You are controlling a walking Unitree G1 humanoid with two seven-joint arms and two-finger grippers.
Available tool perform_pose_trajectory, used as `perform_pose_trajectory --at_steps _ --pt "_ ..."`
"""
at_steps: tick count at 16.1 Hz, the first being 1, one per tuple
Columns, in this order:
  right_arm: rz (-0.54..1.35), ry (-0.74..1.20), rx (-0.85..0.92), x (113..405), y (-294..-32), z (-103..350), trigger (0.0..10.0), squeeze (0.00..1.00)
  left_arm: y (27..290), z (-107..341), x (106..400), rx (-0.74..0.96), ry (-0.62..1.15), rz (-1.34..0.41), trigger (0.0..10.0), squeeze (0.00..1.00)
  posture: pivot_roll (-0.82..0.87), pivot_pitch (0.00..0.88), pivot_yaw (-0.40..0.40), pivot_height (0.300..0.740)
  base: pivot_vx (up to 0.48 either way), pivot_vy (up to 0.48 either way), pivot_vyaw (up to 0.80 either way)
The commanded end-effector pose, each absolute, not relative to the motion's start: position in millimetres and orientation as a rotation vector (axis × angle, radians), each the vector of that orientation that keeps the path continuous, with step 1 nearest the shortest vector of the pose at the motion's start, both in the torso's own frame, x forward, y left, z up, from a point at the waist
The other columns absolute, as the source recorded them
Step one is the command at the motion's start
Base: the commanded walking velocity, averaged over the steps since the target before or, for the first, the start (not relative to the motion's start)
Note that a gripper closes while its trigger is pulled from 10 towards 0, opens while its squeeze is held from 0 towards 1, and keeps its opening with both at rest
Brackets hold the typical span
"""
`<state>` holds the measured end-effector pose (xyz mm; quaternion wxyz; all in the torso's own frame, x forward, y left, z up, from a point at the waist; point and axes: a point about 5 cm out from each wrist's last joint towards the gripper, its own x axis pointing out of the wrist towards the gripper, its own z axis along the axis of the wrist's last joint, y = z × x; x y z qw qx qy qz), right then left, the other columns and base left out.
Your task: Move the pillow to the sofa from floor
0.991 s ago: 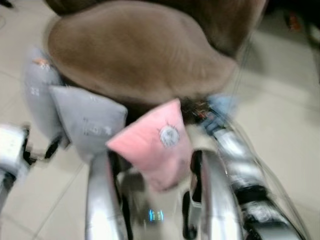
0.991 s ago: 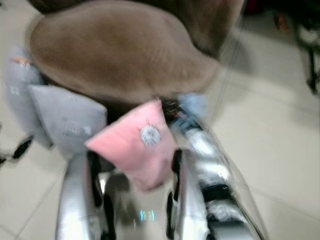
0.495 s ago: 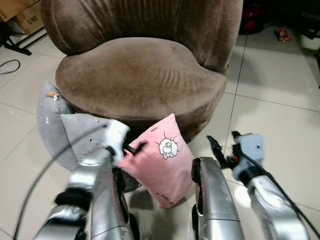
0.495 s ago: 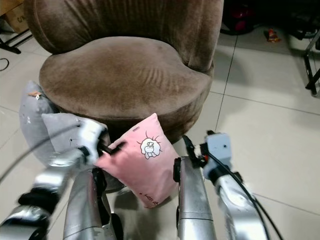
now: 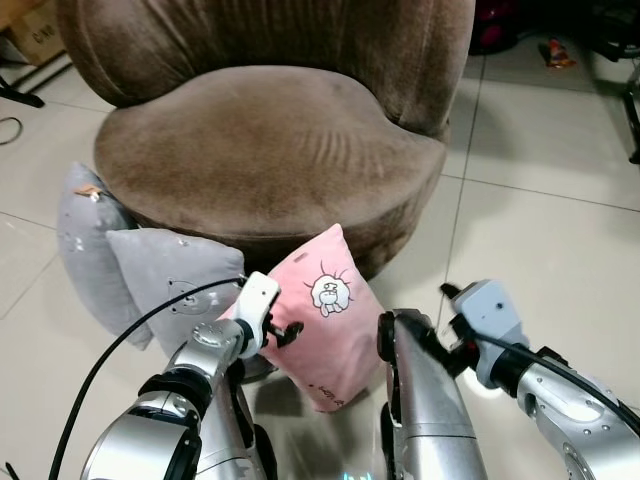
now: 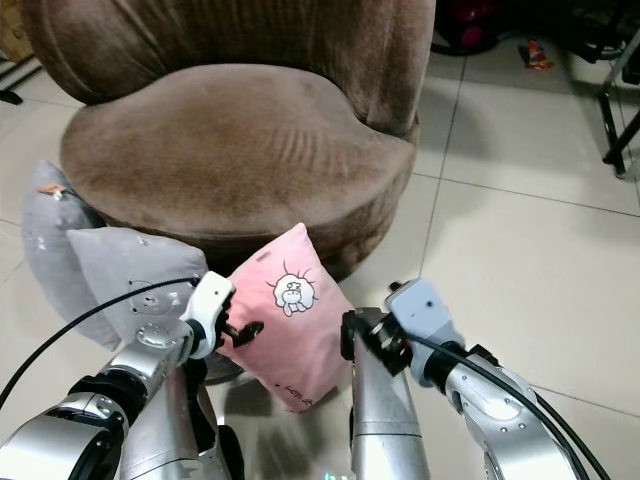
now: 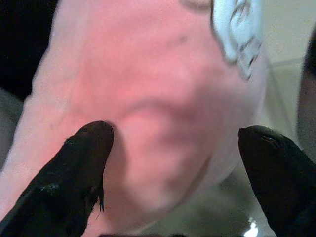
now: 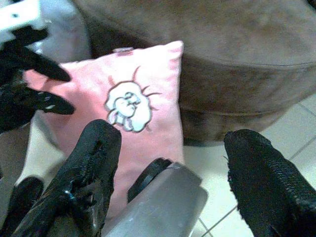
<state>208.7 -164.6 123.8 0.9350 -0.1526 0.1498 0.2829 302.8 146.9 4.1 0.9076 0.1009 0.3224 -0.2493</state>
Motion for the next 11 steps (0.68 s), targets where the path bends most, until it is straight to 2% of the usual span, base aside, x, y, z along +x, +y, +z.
perform_pose_trajectory --at_steps 1,2,6,8,11 --pt "0.629 0.290 -0.313 206 -158 129 10.0 0.00 154 -1 299 0.252 0.695 -0.487 10.0 0.00 -0.35 0.248 0.103 0.461 0.000 0.000 0.00" --pt "0.664 0.286 -0.304 204 -153 133 10.0 0.00 161 -3 299 0.327 0.696 -0.446 10.0 0.00 -0.35 0.261 0.096 0.461 0.000 0.000 0.00" --pt "0.791 0.322 -0.293 189 -142 135 10.0 0.00 169 -6 296 0.378 0.694 -0.390 10.0 0.00 -0.38 0.286 0.079 0.461 0.000 0.000 0.00" --pt "0.819 0.336 -0.293 188 -140 135 10.0 0.00 174 4 307 0.433 0.616 -0.291 10.0 0.00 -0.37 0.304 0.071 0.461 0.000 0.000 0.00" --pt "0.847 0.347 -0.292 185 -137 138 10.0 0.00 185 -2 301 0.478 0.675 -0.239 10.0 0.00 -0.38 0.300 0.064 0.461 0.000 0.000 0.00"
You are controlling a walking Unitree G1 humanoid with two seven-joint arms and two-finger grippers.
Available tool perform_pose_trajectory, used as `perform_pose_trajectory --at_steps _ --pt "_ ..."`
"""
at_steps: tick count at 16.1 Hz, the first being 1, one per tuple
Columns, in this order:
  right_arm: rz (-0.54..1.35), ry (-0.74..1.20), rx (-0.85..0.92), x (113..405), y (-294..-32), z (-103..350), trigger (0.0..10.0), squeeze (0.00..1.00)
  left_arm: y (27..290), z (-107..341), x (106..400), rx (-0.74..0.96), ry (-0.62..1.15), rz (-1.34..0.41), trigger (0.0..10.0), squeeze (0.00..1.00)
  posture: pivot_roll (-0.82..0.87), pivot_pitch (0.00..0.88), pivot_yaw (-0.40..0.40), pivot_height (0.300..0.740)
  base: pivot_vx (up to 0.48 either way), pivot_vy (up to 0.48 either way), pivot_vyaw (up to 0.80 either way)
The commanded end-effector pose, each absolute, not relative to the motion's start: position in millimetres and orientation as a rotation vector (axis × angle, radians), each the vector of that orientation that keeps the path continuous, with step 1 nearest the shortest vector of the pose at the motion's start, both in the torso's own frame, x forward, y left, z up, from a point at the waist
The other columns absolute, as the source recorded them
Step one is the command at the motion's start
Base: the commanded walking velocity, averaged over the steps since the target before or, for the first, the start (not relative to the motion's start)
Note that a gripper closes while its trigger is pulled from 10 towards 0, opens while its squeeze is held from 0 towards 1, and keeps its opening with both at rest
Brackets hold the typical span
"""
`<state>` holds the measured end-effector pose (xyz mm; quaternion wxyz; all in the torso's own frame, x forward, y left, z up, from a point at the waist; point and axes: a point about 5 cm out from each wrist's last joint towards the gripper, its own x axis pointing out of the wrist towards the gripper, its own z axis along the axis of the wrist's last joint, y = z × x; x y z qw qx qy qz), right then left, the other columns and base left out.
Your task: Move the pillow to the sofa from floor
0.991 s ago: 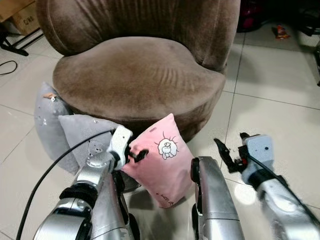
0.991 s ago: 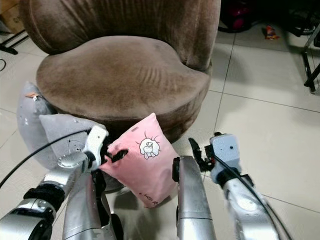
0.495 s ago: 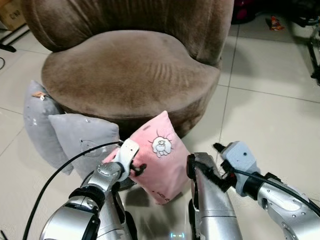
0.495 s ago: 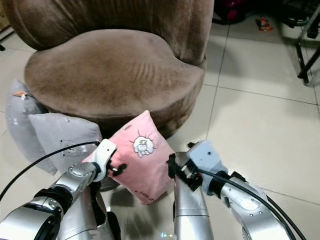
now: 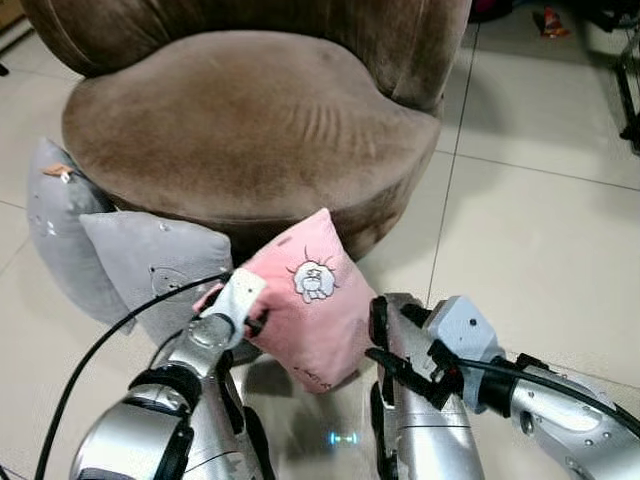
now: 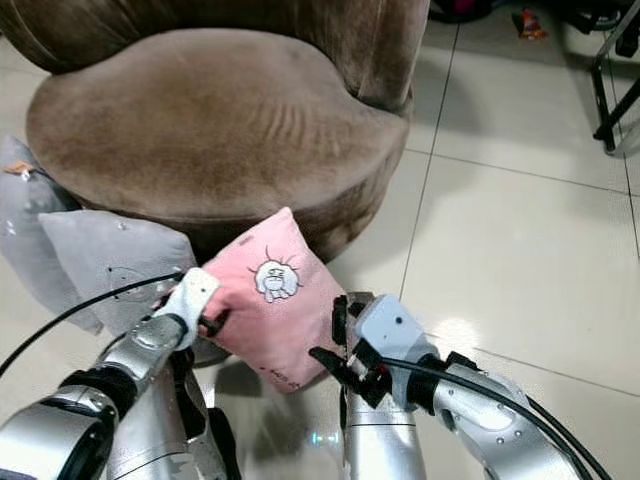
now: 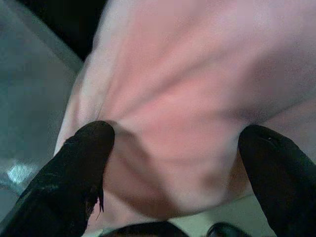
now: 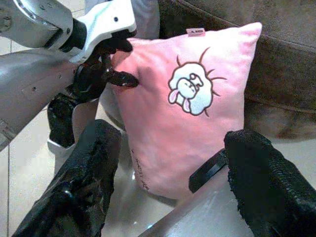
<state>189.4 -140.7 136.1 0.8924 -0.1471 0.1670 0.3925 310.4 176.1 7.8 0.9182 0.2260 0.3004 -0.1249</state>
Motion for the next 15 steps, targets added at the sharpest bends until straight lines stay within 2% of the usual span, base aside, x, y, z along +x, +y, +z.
perform_pose_trajectory --at_steps 1,4,5,6,15 --pt "0.863 0.353 -0.289 183 -136 139 10.0 0.00 189 -6 297 0.496 0.710 -0.229 10.0 0.00 -0.39 0.303 0.060 0.461 0.000 0.000 0.00" --pt "0.902 0.379 -0.308 180 -138 139 10.0 0.00 181 -12 291 0.372 0.761 -0.260 10.0 0.00 -0.40 0.310 0.058 0.461 0.000 0.000 0.00" --pt "0.894 0.382 -0.321 181 -139 139 10.0 0.00 178 -12 291 0.322 0.756 -0.261 3.9 0.00 -0.40 0.307 0.060 0.461 0.000 0.000 0.00" --pt "0.896 0.382 -0.321 180 -139 140 10.0 0.00 178 -12 291 0.302 0.756 -0.250 0.0 0.00 -0.40 0.305 0.061 0.461 0.000 0.000 0.00" --pt "0.856 0.384 -0.373 185 -144 141 10.0 0.00 182 -11 292 0.253 0.749 -0.224 0.0 0.00 -0.40 0.295 0.066 0.461 0.000 0.000 0.00"
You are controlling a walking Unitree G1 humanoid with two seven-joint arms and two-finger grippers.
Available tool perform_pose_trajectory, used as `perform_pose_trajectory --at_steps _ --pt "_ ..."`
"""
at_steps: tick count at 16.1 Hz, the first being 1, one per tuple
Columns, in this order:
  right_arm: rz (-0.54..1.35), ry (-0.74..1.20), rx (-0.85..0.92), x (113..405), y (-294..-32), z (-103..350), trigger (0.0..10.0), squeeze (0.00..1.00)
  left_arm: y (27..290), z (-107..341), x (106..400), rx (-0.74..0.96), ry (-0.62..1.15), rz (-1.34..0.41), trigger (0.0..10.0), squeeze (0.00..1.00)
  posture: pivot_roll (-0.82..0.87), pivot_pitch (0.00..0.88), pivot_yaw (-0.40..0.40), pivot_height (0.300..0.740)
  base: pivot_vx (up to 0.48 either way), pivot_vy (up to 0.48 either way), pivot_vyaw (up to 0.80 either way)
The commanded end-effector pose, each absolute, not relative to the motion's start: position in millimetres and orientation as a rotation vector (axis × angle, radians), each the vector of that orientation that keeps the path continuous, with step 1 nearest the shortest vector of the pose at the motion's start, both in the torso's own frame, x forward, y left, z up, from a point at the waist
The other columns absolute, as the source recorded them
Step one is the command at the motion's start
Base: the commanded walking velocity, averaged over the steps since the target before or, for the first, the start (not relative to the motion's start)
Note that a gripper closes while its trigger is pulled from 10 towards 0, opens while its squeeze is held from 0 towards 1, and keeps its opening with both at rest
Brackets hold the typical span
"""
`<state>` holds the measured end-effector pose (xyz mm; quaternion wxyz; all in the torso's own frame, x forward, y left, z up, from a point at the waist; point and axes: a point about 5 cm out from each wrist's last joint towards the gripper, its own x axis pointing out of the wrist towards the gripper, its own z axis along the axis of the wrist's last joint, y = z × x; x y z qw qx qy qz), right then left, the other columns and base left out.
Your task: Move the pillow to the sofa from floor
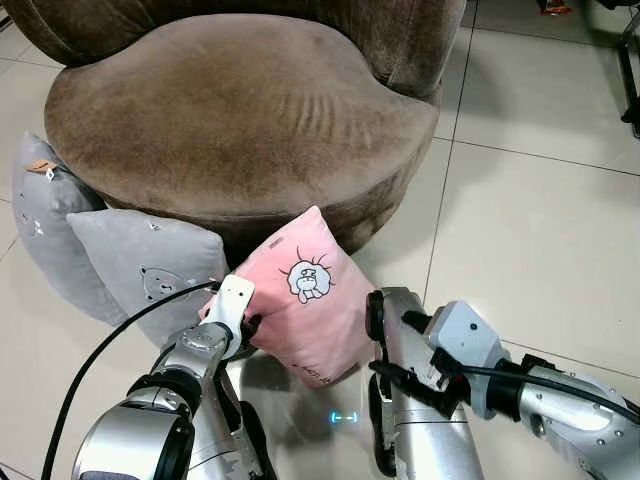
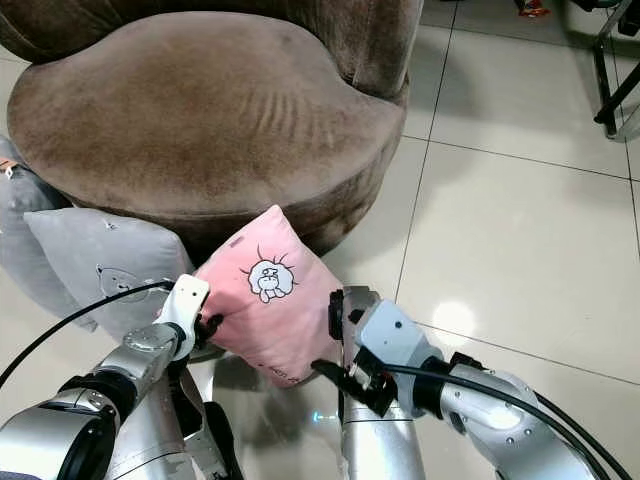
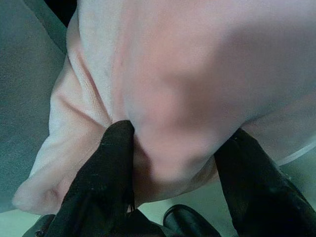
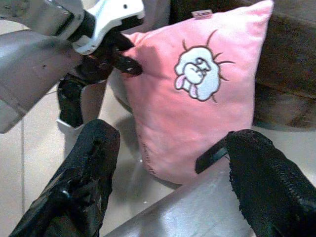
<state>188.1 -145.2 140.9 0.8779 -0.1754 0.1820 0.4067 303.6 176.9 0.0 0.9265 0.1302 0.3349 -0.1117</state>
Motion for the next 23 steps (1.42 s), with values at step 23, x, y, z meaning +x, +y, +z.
perform_pose_trajectory --at_steps 23 --pt "0.371 0.338 -0.225 214 -173 125 10.0 0.00 140 2 295 0.623 0.451 -0.626 0.0 0.00 -0.28 0.197 0.129 0.461 0.000 0.000 0.00"
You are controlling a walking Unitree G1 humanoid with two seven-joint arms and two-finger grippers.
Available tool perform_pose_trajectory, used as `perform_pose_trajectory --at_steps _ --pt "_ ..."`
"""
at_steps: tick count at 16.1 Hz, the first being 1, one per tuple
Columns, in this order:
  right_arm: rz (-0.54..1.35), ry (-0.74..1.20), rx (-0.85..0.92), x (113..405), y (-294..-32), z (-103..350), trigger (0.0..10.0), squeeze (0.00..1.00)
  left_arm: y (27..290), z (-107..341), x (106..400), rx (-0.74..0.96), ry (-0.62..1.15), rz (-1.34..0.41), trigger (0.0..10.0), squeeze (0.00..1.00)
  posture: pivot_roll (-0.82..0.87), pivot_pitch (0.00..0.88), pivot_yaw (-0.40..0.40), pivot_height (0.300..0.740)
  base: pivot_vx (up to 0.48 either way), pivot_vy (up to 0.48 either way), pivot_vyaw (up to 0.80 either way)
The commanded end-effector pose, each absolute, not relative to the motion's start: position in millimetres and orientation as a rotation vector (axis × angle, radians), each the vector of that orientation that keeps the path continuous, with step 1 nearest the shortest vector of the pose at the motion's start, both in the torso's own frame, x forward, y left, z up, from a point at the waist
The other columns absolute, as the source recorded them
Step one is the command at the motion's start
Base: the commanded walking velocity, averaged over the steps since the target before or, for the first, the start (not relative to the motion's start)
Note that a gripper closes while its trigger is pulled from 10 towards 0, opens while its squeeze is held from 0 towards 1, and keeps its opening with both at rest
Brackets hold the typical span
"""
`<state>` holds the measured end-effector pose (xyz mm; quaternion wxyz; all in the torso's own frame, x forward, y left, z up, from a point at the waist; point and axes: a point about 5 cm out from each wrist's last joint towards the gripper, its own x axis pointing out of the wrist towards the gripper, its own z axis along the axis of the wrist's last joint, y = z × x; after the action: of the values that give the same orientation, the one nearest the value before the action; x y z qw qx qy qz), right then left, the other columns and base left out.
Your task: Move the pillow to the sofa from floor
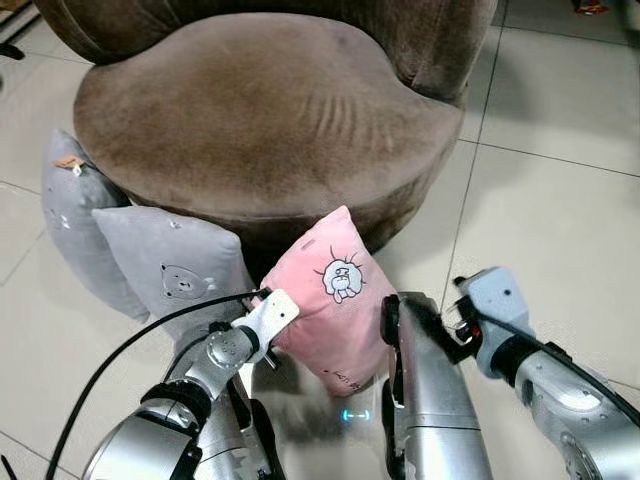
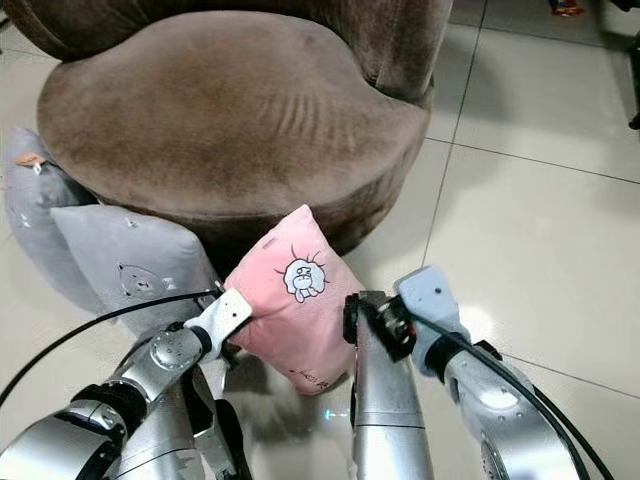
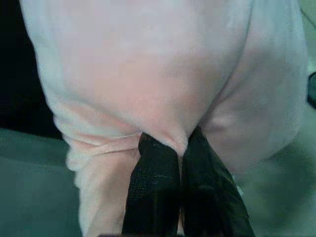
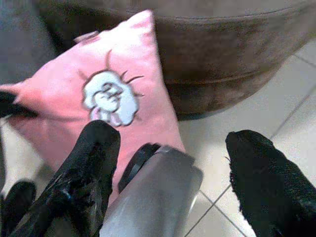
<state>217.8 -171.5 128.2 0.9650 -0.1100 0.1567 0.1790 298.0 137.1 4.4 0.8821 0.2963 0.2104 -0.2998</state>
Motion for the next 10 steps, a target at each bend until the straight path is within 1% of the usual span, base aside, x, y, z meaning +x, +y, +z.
perform_pose_trajectory --at_steps 1,2,3,4,5,6,8,10 --pt "0.317 0.324 -0.203 216 -175 123 10.0 0.00 142 10 301 0.676 0.388 -0.634 0.0 0.00 -0.27 0.180 0.139 0.461 0.000 0.000 0.00" --pt "0.231 0.286 -0.191 218 -181 124 10.0 0.00 143 18 305 0.682 0.327 -0.636 0.0 0.00 -0.26 0.165 0.150 0.461 0.000 0.000 0.00" --pt "0.162 0.288 -0.163 220 -186 122 10.0 0.00 141 23 308 0.669 0.289 -0.643 0.0 0.00 -0.24 0.153 0.158 0.461 0.000 0.000 0.00" --pt "0.094 0.268 -0.115 222 -194 122 10.0 0.00 134 31 309 0.623 0.225 -0.697 0.0 0.00 -0.23 0.137 0.173 0.461 0.000 0.000 0.00" --pt "0.074 0.258 -0.100 222 -196 122 10.0 0.00 132 34 309 0.605 0.206 -0.714 0.0 0.00 -0.22 0.130 0.180 0.461 0.000 0.000 0.00" --pt "0.033 0.248 -0.067 221 -199 121 10.0 0.00 124 38 307 0.543 0.170 -0.767 0.0 0.00 -0.21 0.114 0.193 0.461 0.000 0.000 0.00" --pt "0.021 0.223 -0.027 219 -194 118 10.0 0.00 119 26 293 0.604 0.204 -0.882 0.0 0.00 -0.19 0.096 0.210 0.476 0.000 0.000 0.00" --pt "0.030 0.222 -0.017 219 -184 113 10.0 0.00 125 15 291 0.649 0.280 -0.845 0.0 0.00 -0.19 0.097 0.222 0.496 0.000 0.000 0.00"
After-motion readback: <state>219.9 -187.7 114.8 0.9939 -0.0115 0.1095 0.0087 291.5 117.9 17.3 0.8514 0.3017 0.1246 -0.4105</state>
